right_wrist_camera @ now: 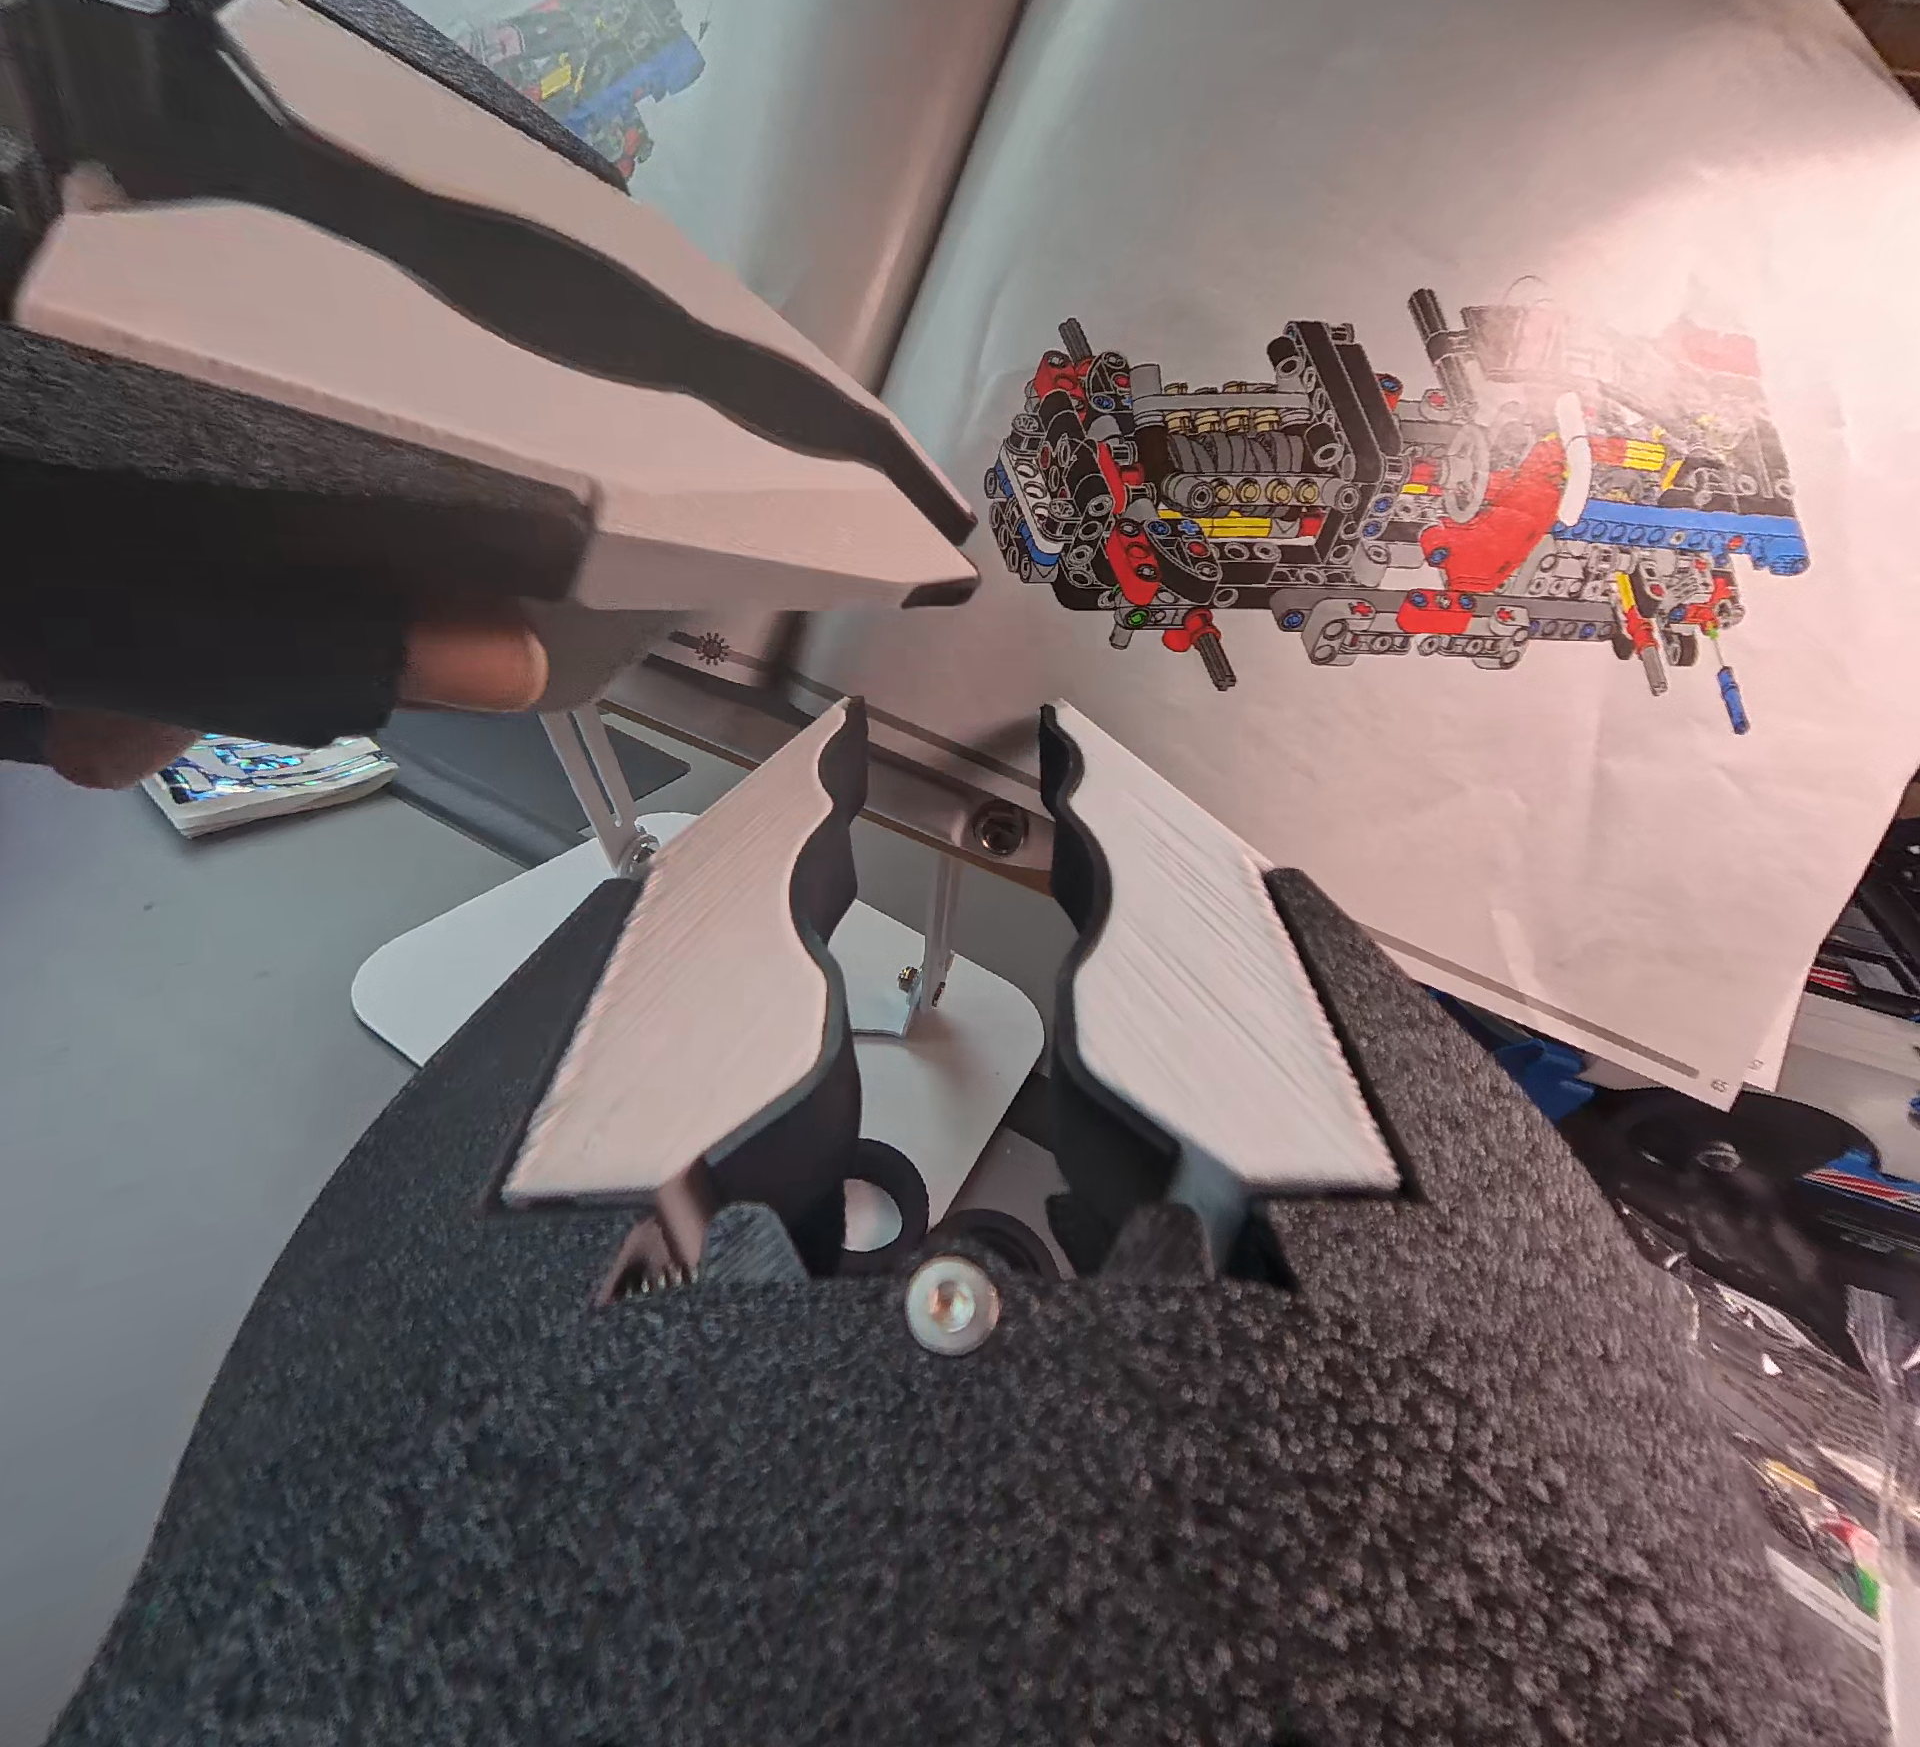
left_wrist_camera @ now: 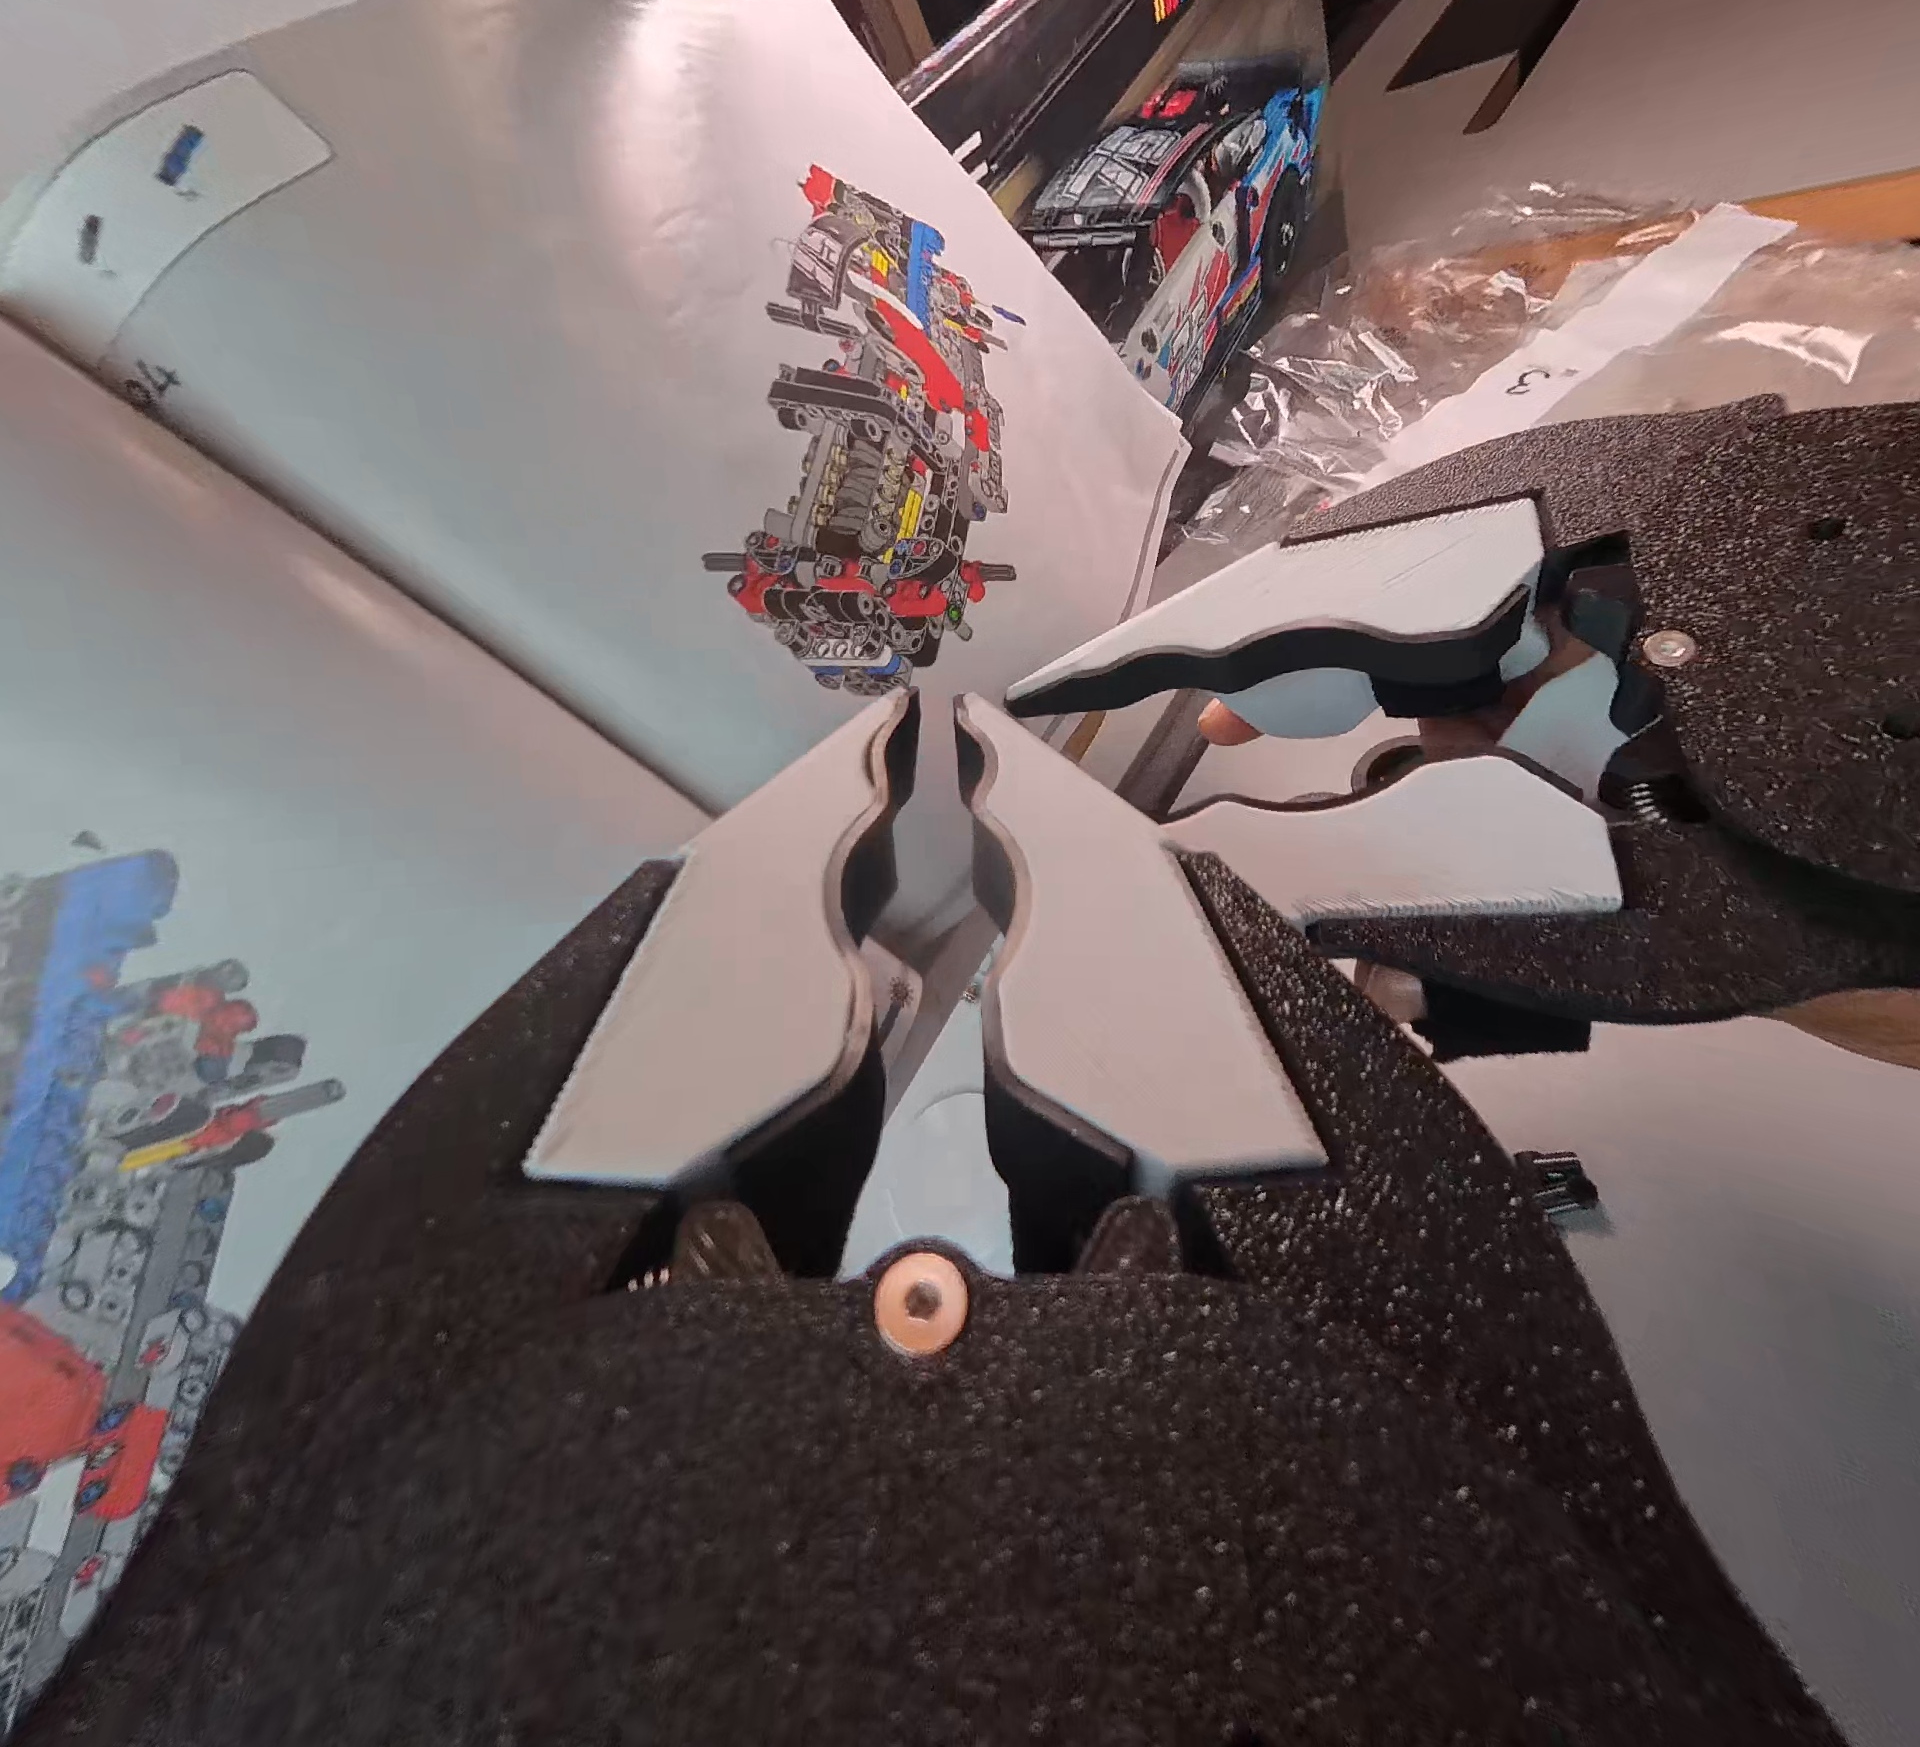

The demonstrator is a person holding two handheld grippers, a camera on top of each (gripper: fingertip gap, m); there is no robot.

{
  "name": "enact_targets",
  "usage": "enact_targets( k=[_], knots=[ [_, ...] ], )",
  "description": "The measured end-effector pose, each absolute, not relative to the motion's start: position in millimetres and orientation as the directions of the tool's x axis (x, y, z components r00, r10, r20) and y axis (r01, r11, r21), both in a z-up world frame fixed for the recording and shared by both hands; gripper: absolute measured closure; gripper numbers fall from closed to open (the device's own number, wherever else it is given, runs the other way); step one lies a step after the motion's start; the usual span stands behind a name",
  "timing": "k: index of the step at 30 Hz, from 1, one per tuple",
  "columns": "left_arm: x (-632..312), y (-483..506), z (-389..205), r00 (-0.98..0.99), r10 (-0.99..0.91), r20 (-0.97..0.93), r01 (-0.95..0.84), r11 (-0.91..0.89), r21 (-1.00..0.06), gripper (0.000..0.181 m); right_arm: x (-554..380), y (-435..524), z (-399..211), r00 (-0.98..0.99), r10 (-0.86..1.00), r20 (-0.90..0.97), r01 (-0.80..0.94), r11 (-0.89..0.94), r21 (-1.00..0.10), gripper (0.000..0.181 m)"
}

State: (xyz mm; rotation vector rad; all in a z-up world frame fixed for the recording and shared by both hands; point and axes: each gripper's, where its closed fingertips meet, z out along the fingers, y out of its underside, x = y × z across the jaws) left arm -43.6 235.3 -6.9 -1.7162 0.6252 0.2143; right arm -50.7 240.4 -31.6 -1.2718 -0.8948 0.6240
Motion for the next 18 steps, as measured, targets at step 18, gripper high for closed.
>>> enact_targets(
  k=[18],
  knots=[
    [-51.5, 256.3, -20.8, 0.785, -0.209, -0.582, -0.619, -0.265, -0.739, 0.181, -49.0, 241.7, -38.4, 0.531, 0.829, 0.175, 0.066, 0.165, -0.984, 0.147]
  ],
)
